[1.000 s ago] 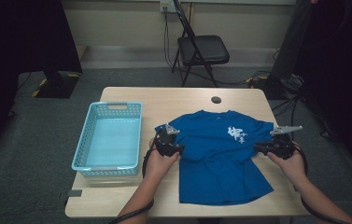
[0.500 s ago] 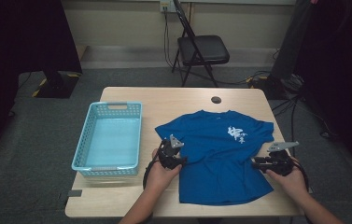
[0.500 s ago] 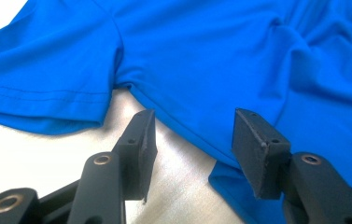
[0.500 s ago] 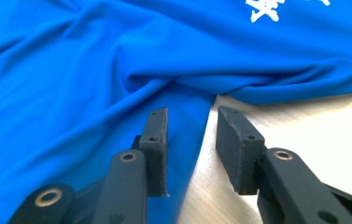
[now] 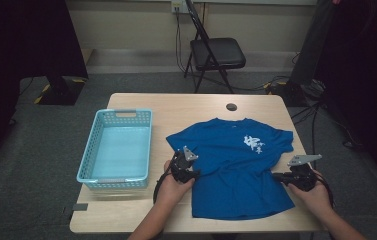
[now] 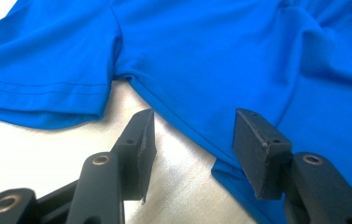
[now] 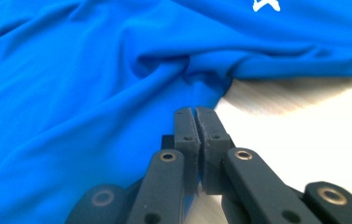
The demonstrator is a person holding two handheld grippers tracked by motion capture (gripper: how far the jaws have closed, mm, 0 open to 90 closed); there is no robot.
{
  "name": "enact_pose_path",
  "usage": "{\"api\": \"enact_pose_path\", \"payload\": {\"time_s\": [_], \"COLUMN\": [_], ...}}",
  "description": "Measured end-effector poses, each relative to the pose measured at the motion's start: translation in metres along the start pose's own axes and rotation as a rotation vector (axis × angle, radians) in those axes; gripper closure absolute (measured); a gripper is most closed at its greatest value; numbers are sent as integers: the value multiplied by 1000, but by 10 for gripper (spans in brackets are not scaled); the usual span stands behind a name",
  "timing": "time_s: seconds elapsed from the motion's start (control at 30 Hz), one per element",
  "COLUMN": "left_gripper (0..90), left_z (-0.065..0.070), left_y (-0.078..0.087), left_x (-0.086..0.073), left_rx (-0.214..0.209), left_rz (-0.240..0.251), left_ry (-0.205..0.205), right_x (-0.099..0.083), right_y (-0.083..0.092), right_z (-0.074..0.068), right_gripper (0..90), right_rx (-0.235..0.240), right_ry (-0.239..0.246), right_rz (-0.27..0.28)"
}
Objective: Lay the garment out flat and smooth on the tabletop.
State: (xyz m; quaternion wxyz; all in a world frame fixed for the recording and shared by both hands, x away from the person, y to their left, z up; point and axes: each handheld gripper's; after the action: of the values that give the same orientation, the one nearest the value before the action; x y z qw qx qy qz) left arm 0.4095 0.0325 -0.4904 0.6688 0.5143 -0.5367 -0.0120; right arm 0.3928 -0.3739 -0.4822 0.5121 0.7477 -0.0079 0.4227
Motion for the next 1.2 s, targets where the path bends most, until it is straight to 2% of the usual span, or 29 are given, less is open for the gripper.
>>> {"api": "enact_pose_path", "payload": {"time_s": [0.47,0.73,0.83,1.0,1.2], "left_gripper": [482,480,479,479,475], "left_z": [3,4,5,9,11], "left_y": [3,5,6,10,20], "left_x": [-2,-4,-4,-3,3], "left_rx": [-1,-10,-9,-10,-14], "left_rz": [-11,-11,-15,-22,9], "left_ry": [-16,-10,-23,-42,-48], "right_x": [-27,-46,-51,-56,-49], "right_y": [24,40,44,49,54], "right_z": [0,5,7,4,1], "right_gripper": [881,882,881,868,817], "right_rx": [-18,-24,-26,-29,-36], "right_ry": [-22,-75,-91,-91,-93], "right_rz": [-8,8,10,15,61]}}
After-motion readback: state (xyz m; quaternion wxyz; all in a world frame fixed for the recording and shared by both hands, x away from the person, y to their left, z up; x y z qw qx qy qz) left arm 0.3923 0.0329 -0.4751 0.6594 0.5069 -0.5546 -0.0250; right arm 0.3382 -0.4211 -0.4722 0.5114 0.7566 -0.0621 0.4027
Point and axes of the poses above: each handheld gripper's, and its own axes: y roughly backward along the jaws, x roughly out of its top, z roughly to its right, and after that the axes turned 7 degrees about -y, right-handed
